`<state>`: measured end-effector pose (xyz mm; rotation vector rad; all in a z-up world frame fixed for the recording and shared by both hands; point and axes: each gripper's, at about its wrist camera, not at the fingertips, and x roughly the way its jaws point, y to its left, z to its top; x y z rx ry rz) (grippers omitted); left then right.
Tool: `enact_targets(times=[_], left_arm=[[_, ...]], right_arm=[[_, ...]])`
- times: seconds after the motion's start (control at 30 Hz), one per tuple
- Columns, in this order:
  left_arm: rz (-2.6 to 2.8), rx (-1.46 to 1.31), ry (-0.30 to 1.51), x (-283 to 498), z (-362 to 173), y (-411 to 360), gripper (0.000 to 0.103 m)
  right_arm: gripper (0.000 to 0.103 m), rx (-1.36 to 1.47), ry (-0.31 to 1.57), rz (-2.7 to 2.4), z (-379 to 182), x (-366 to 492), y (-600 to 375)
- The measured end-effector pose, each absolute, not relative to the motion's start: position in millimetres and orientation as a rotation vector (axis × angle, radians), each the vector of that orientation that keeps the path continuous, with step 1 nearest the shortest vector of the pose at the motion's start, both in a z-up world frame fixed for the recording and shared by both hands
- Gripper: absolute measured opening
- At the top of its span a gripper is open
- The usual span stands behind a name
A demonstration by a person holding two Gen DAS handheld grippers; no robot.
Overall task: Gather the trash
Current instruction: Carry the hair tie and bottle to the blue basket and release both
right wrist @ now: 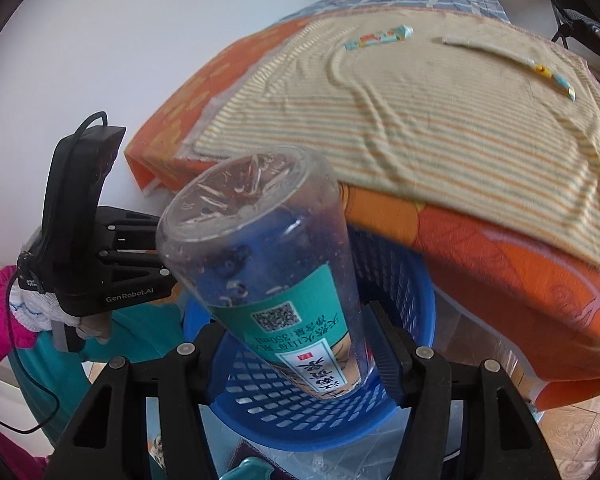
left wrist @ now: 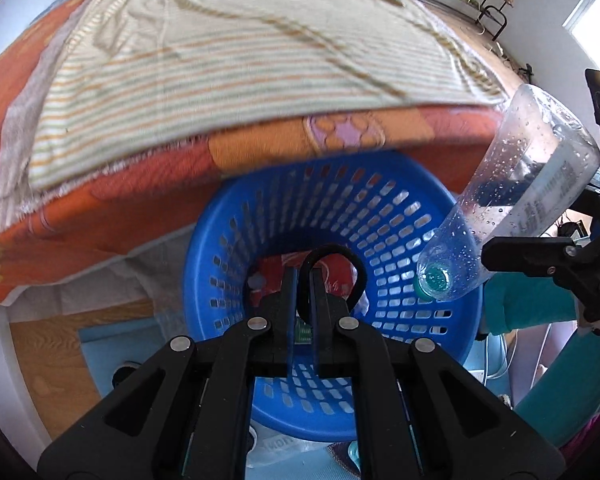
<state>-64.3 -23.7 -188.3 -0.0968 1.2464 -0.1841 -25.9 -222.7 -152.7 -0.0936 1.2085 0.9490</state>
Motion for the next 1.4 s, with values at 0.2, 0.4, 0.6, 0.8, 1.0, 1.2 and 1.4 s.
enact_targets(times=[0.2, 0.4, 0.6, 0.8, 1.0, 1.2, 1.4], left_arm=[[-0.179, -0.086, 1.275, -65.9, -201.3, -21.5, 0.003], [-0.163, -0.069, 1.301, -63.2, -208.3, -20.8, 0.018], [-0.147, -0.074, 1.288, -63.0, -208.0, -18.1, 0.048], [-0.142, -0.076, 1.291, -62.7, -208.5, -18.6, 0.063], [-0.146, -0.086, 1.299, -61.3, -209.0, -18.3, 0.063], [-0.159, -0.086, 1.272, -56.4, -196.4, -17.1, 0.063], [-0.169, -0.055, 1.207, -42.9, -171.3, -15.2, 0.063]], right_arm=[[0.064, -0.133, 1.267, 0.944, -172.3, -27.1, -213.9], [0.071, -0.156, 1.312, 0.929, -184.0, -27.8, -211.1], [0.077, -0.162, 1.294, 0.912, -181.8, -27.3, -211.9], [0.082, -0.19, 1.281, 0.896, -180.7, -26.4, -207.6], [0.087, -0.208, 1.248, 0.89, -174.1, -26.0, -207.8], [0.087, -0.19, 1.21, 0.888, -161.6, -20.7, -210.3], [0.087, -0.191, 1.127, 0.882, -138.1, -11.1, -212.7]])
